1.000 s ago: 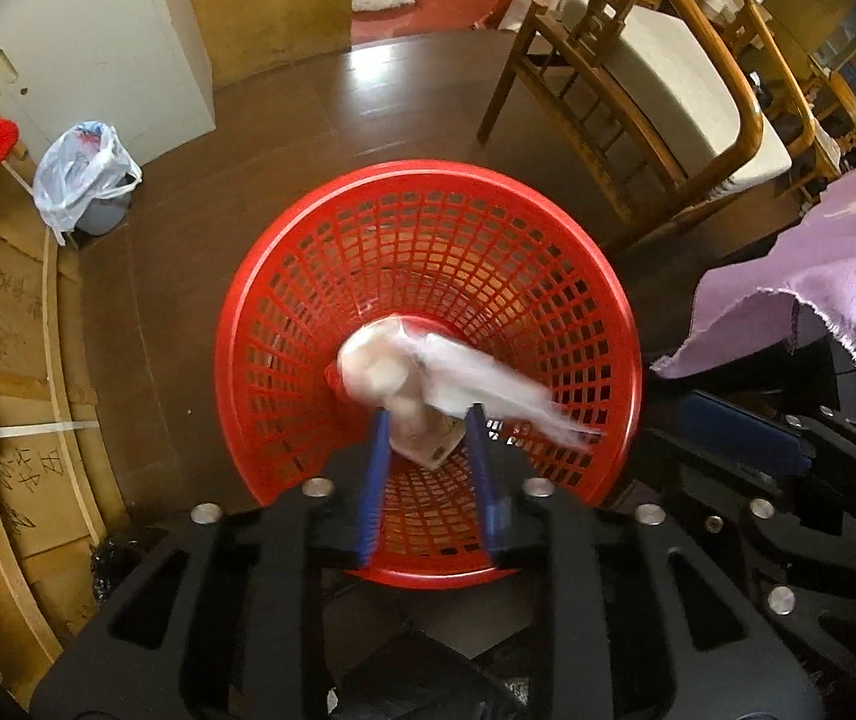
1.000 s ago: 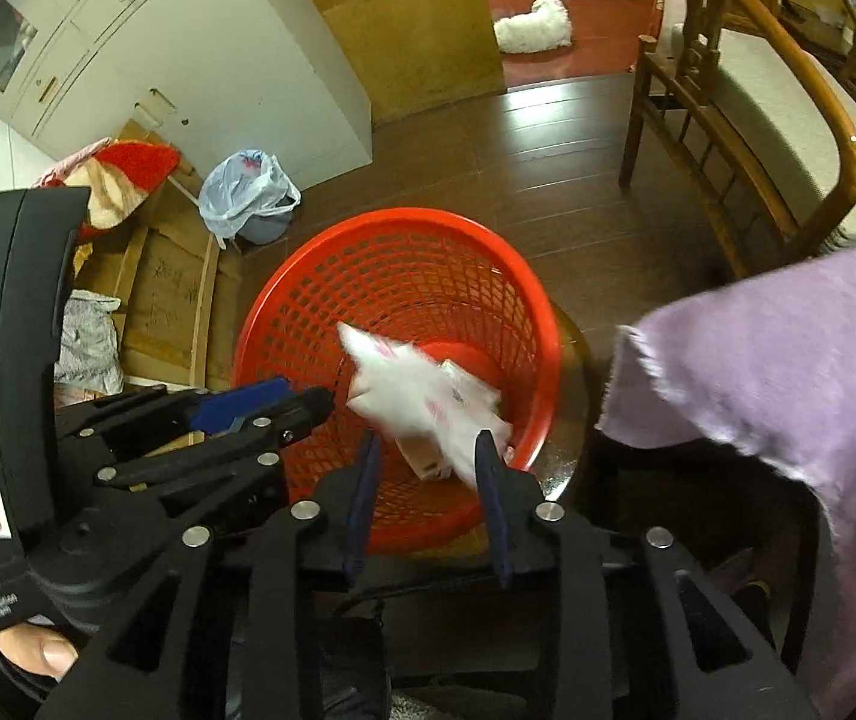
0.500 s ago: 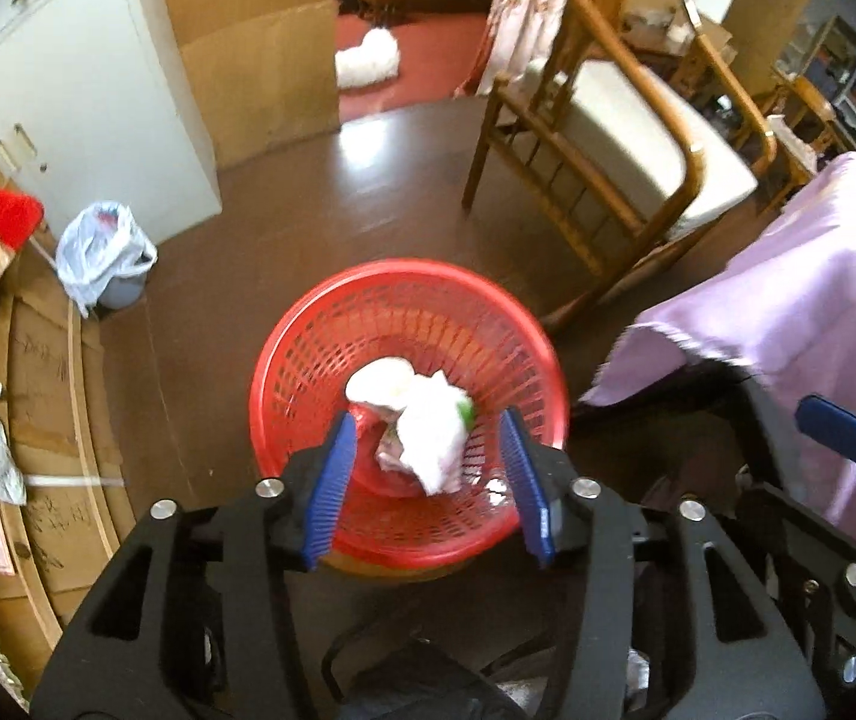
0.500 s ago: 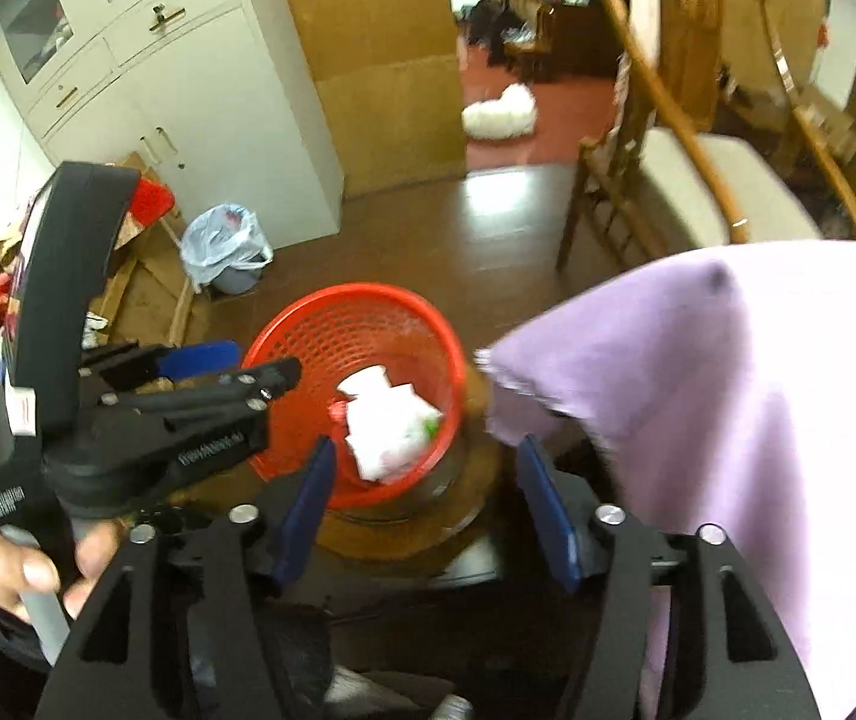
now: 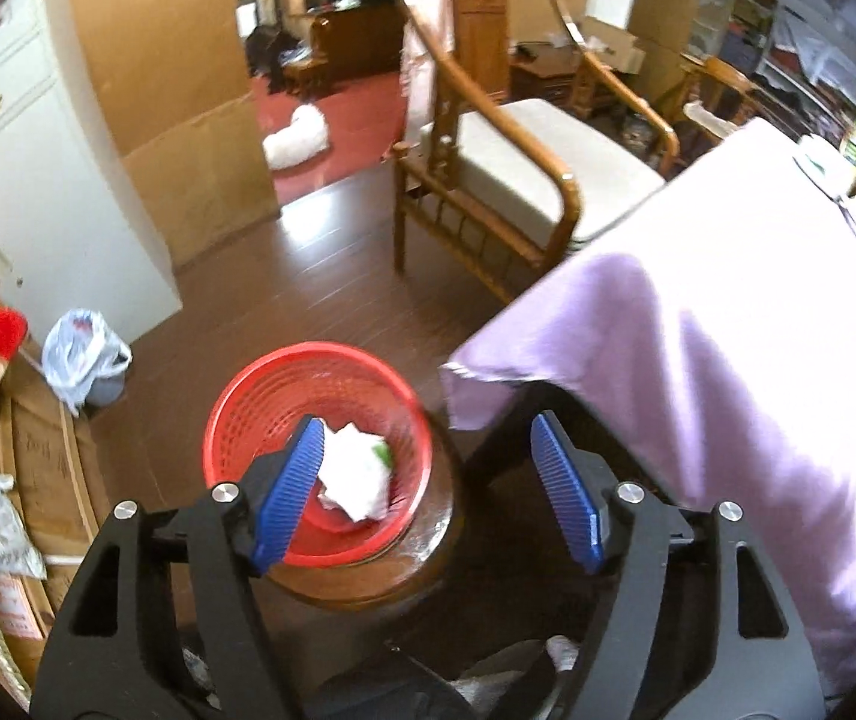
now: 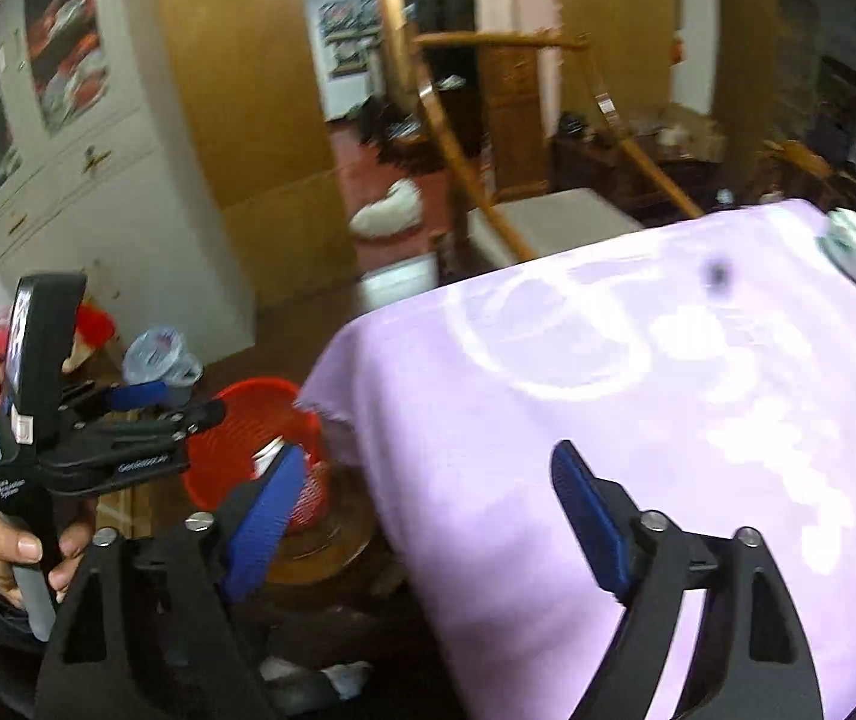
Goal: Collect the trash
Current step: 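Swing both tools back over the table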
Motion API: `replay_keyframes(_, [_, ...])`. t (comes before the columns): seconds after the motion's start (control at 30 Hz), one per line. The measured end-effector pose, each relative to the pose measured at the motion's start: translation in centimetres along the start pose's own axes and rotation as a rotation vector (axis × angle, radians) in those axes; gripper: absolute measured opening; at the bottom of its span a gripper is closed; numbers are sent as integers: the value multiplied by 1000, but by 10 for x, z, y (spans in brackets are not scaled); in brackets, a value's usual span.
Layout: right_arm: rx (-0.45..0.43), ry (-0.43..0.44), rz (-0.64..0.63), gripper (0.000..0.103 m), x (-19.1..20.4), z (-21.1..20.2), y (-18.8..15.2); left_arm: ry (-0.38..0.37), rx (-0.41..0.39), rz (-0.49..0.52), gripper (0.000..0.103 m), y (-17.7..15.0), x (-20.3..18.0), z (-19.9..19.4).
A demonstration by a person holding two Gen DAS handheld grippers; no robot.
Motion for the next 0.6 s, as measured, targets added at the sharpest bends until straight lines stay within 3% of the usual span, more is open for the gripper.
replay_keyframes(0.17, [-36,-78,74,95,-49,-28,-12,-21,-28,90,81,7,-44,-16])
replay_keyframes(0.6, [-26,-248,271,97,-153,-61,-61,-116,-58,298,95,18,-173,-35])
Point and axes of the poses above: each gripper's, at about its wrist camera, not at the fingertips, and z roughly the way its jaws point, x to its left, y to its top, the point moved 6 cm from there along z, roughly the way its jaws point, and after that the axes turned 2 degrees about -x, right-handed, at the moved point
